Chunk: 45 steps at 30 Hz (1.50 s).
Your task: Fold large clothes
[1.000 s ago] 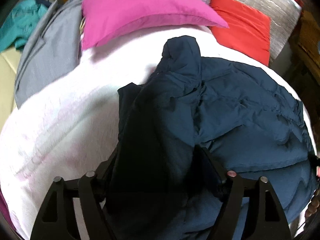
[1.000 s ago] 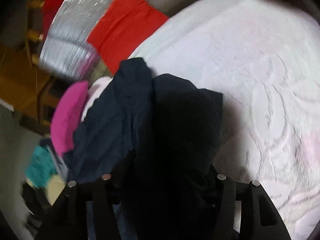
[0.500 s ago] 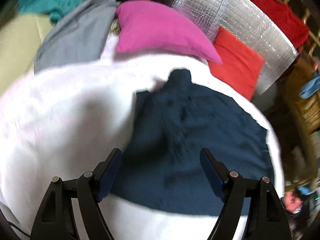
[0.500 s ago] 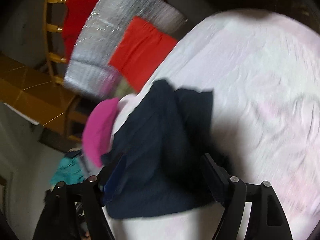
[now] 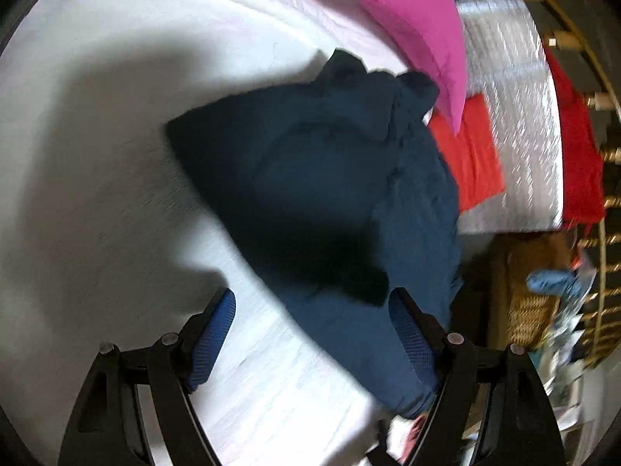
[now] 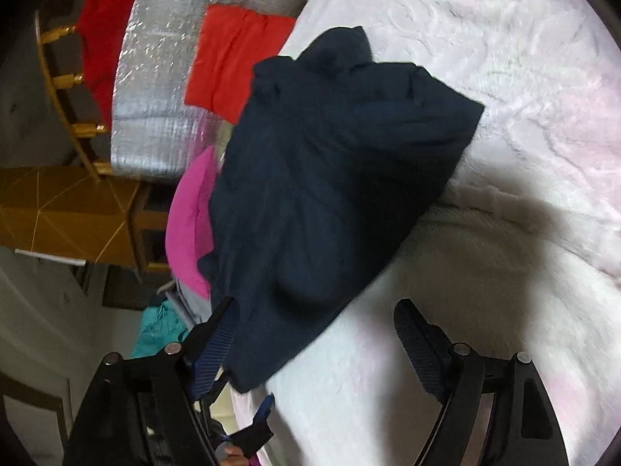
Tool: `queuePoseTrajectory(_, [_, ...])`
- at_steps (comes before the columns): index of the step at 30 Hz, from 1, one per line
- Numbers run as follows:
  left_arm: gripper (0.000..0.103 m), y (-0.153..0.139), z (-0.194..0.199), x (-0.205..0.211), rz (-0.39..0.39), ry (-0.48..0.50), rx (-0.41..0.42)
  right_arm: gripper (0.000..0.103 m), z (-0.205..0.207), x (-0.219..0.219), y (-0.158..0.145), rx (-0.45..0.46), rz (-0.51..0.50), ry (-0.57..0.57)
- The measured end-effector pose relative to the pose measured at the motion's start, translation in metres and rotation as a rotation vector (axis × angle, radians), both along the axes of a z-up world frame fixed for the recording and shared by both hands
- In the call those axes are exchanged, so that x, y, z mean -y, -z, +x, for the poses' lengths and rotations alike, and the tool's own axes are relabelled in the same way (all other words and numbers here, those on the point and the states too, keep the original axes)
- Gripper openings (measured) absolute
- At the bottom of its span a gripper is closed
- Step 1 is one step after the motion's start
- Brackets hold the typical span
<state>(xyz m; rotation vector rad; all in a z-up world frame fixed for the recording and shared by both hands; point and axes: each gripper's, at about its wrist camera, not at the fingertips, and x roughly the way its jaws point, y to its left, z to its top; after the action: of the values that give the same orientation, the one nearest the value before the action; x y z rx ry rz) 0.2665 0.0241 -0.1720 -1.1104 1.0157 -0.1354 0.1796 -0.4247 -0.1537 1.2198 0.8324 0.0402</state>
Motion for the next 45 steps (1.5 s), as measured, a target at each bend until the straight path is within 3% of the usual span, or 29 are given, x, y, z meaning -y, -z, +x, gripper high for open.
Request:
queuePoseTrajectory(7, [0.084, 0.013, 0.03, -0.003, -0.036, -0.091, 0.011, 0.086, 0.035, -0.001, 0.01, 0.059, 0.033, 0.088])
queuePoseTrajectory(13, [0.085, 0.012, 0.045, -0.002, -0.019, -0.095, 0.053, 0.086, 0.06, -0.006, 0.005, 0.088, -0.065, 0.128])
queuePoseTrajectory(15, [0.085, 0.012, 0.051, 0.0, -0.006, -0.094, 0.065, 0.079, 0.061, -0.006, 0.004, 0.086, -0.096, 0.133])
queuePoseTrajectory(17, [0.071, 0.011, 0.052, 0.002, 0.02, -0.092, 0.073, 0.061, 0.062, -0.006, 0.006, 0.067, -0.133, 0.138])
queuePoseTrajectory(20, [0.056, 0.012, 0.055, 0.002, 0.033, -0.089, 0.082, 0.049, 0.061, -0.011, 0.001, 0.053, -0.214, 0.115])
queuePoseTrajectory(26, [0.036, -0.002, 0.057, 0.001, 0.06, -0.089, 0.111, 0.036, 0.055, -0.022, -0.019, 0.071, -0.337, 0.078])
queuePoseTrajectory(29, [0.032, -0.014, 0.047, -0.002, 0.078, -0.089, 0.137, 0.033, 0.055, -0.029, -0.031, 0.082, -0.39, 0.058])
queuePoseTrajectory(45, [0.032, -0.028, -0.006, -0.008, 0.105, -0.062, 0.089, 0.033, -0.007, -0.025, -0.042, 0.069, -0.354, -0.006])
